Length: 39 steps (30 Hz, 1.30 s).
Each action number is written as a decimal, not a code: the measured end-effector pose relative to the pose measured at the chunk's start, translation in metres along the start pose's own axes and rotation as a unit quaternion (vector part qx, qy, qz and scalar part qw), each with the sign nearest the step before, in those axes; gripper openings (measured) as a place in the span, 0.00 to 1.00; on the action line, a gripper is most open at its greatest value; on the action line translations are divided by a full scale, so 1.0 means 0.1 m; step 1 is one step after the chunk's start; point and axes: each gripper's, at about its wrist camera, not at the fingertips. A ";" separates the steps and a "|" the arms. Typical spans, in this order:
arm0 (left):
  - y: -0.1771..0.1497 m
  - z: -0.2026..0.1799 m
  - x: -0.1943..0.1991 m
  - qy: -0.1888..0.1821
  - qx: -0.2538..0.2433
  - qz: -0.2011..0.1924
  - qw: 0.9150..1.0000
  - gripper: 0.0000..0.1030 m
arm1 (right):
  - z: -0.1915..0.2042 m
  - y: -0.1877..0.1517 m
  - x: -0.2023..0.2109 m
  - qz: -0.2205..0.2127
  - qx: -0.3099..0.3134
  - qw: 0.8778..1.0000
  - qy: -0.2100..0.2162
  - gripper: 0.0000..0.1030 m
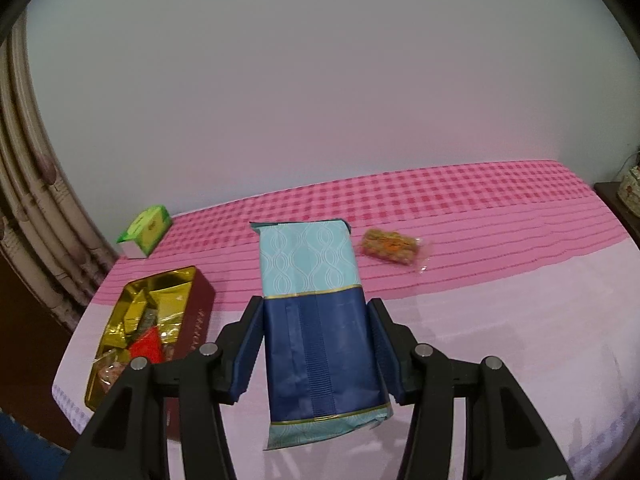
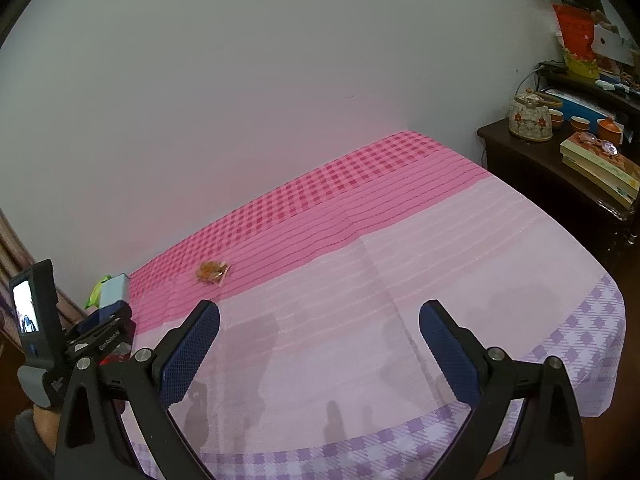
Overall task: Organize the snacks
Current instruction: 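Carry the blue bar into the tin box and open the left gripper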
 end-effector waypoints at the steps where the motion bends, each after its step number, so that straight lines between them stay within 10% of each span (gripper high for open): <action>1: -0.01 0.02 0.00 0.003 0.001 0.001 1.000 0.51 | 0.00 0.00 0.00 0.000 0.000 1.000 0.001 0.97; 39: -0.22 1.07 -0.26 0.092 0.047 0.052 0.993 0.51 | 0.11 -0.13 -0.13 0.033 0.017 0.999 0.000 0.97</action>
Point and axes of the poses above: each gripper's, at about its wrist camera, not at the fingertips, and x roughly against the way its jaws point, z to its left, y to its top, and after that the axes turned 8 degrees about -x, right-handed
